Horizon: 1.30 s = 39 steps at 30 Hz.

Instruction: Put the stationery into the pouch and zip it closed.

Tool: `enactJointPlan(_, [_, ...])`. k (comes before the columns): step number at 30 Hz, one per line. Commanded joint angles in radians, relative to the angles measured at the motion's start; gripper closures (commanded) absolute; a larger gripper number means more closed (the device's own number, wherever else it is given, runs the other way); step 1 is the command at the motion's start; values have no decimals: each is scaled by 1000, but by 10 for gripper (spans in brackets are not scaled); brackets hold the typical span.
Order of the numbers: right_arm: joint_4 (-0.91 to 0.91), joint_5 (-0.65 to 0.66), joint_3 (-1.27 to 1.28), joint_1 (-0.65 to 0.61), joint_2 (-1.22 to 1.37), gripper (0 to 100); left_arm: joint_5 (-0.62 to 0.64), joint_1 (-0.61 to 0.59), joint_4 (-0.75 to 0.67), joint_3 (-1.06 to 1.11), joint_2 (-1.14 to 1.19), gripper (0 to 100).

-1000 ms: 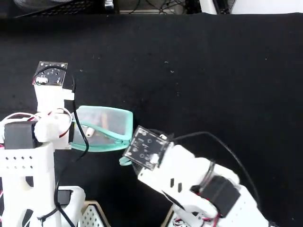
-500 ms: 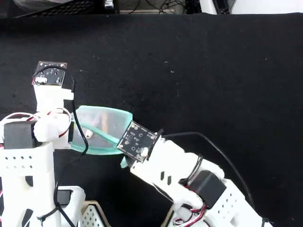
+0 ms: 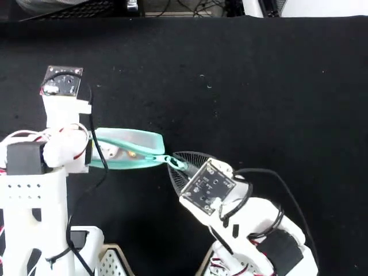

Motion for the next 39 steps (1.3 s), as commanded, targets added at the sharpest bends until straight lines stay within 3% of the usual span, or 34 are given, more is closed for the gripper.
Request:
enactJointPlan(1, [-43, 8, -28, 26, -12, 986, 2, 10, -28, -59, 0, 966])
enactJointPlan(8, [-80, 8, -35, 23, 10, 986, 97, 99, -25, -153, -2, 837])
enactJointPlan(16, [-118, 6, -99, 25, 171, 986, 146, 119, -23, -358, -52, 841])
enactJointPlan(22, [-115, 2, -225, 25, 280, 986, 143, 119, -25, -374, -227, 837])
enactJointPlan(31, [-115, 0, -387, 25, 446, 986, 133, 128, -25, -222, -450, 840])
enactJointPlan(39, [25, -5, -628, -28, 585, 986, -74, 128, -35, 77, -516, 841])
